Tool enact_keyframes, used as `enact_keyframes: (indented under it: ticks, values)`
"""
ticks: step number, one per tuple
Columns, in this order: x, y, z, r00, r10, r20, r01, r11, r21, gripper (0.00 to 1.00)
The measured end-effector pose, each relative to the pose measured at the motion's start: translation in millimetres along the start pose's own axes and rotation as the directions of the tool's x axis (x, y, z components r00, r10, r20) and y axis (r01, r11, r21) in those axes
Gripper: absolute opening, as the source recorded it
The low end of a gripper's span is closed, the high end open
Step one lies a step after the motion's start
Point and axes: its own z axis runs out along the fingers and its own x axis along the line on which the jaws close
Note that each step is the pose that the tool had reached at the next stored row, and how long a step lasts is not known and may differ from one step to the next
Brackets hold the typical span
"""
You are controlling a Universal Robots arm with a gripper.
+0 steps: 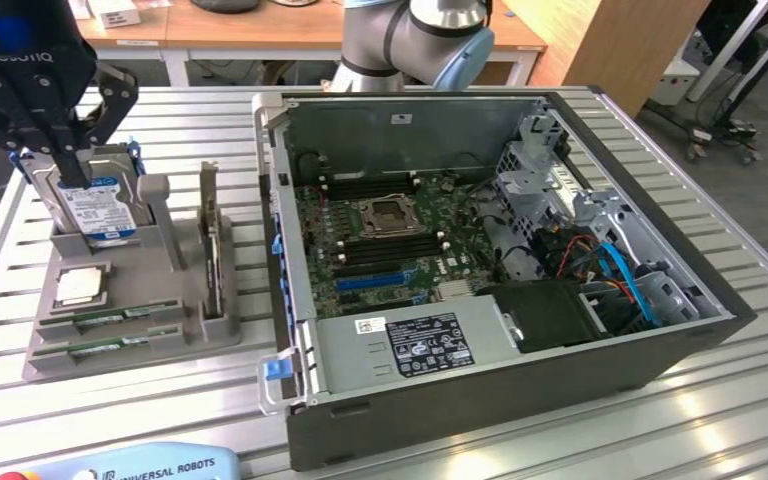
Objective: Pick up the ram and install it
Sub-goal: 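Pick up the ram and move it above insertion slot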
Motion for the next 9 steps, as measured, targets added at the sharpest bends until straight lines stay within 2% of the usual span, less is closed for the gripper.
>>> enact_keyframes:
  ticks: [9]
  values:
    - [1.2,0.1,0.0,0.9968,-0.08,-0.0031,0.08,0.9968,0.0012,0.1]
